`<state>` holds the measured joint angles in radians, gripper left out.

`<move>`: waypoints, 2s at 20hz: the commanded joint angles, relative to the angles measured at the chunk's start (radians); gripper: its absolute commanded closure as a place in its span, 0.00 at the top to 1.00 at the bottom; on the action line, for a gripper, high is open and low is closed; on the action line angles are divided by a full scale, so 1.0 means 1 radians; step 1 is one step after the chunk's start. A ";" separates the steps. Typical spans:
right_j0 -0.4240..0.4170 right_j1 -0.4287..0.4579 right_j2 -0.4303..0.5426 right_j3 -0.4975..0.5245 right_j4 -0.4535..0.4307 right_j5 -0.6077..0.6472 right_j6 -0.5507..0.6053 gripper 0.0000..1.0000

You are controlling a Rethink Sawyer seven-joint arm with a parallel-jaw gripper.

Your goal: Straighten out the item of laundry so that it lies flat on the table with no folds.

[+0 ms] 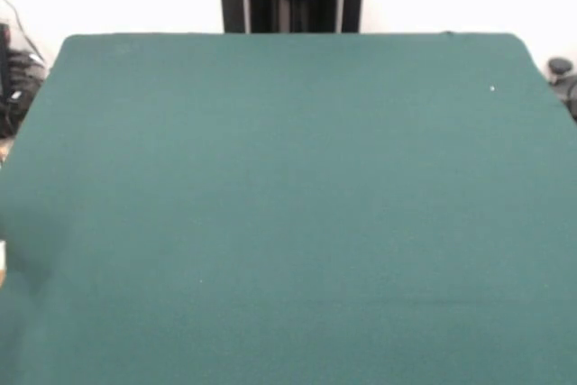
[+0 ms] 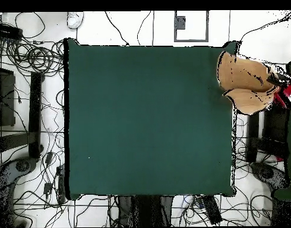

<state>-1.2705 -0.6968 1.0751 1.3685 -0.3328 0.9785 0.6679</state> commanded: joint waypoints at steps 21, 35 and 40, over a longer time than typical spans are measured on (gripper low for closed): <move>0.195 -0.443 -0.238 0.484 0.112 -0.315 0.551 0.00; 0.459 -0.519 -0.496 0.548 0.091 -0.396 0.777 0.00; 0.662 -0.479 -0.659 0.470 0.004 -0.387 0.955 0.00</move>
<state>-0.7895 -1.1768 0.5819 1.7386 -0.2697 0.6183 1.1302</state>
